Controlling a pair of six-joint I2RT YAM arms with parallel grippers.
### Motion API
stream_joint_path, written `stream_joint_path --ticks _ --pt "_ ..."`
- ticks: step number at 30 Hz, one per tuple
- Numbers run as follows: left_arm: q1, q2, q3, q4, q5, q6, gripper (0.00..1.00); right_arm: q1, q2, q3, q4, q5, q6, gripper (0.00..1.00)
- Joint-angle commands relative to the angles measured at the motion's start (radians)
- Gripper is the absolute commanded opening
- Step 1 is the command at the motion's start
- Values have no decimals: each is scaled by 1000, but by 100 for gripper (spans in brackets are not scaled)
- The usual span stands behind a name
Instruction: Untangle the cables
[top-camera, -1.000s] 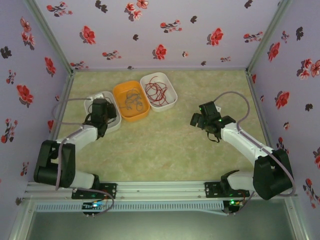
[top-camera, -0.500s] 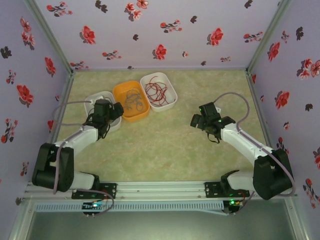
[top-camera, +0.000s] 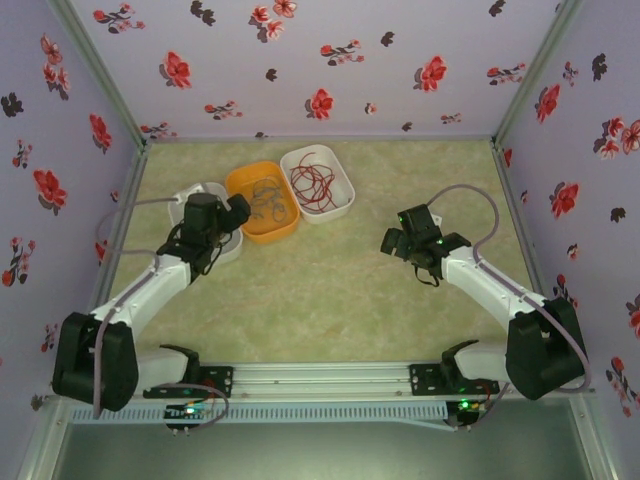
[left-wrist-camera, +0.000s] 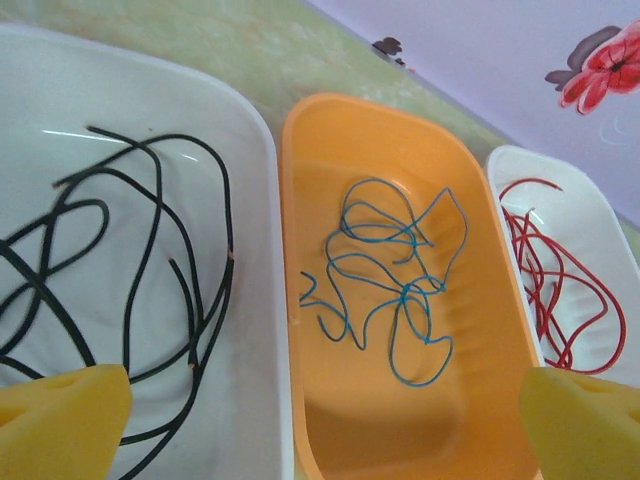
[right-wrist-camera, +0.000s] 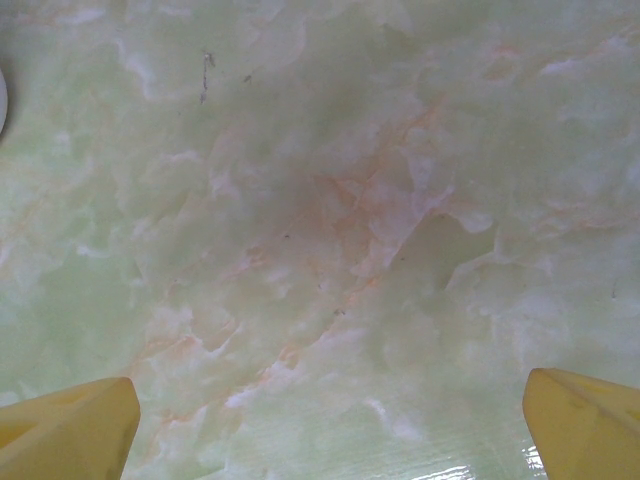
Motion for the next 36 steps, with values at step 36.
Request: stream_joint_path --ticks 36 --pt "167 418 208 8 191 73 100 0 54 36 37 -30 -8 99"
